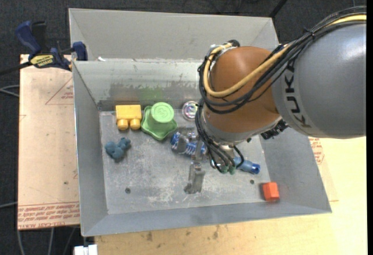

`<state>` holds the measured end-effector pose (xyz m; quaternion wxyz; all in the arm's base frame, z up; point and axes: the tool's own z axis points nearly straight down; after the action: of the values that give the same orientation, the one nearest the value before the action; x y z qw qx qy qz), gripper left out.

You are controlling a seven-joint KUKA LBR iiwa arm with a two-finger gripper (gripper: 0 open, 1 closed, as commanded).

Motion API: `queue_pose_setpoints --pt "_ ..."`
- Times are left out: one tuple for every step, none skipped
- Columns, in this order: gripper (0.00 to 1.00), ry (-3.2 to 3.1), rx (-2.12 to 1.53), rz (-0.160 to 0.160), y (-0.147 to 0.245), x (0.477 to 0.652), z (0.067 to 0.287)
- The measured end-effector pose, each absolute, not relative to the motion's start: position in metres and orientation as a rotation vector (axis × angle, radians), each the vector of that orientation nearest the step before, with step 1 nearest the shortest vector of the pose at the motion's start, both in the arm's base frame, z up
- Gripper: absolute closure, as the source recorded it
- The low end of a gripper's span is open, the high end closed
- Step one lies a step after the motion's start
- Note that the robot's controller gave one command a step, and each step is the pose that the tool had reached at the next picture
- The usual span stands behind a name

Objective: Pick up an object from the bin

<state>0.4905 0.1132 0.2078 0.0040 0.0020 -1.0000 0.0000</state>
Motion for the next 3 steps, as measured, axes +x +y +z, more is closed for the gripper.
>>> queue_pose_setpoints --pt "0.0 -3.135 0.003 0.003 0.066 0.514 0.109" --pt "0.0 -3.128 -0.306 -0.002 0.061 0.547 0.076" --pt "0.0 -3.073 -0.671 -0.004 0.084 0.562 0.097"
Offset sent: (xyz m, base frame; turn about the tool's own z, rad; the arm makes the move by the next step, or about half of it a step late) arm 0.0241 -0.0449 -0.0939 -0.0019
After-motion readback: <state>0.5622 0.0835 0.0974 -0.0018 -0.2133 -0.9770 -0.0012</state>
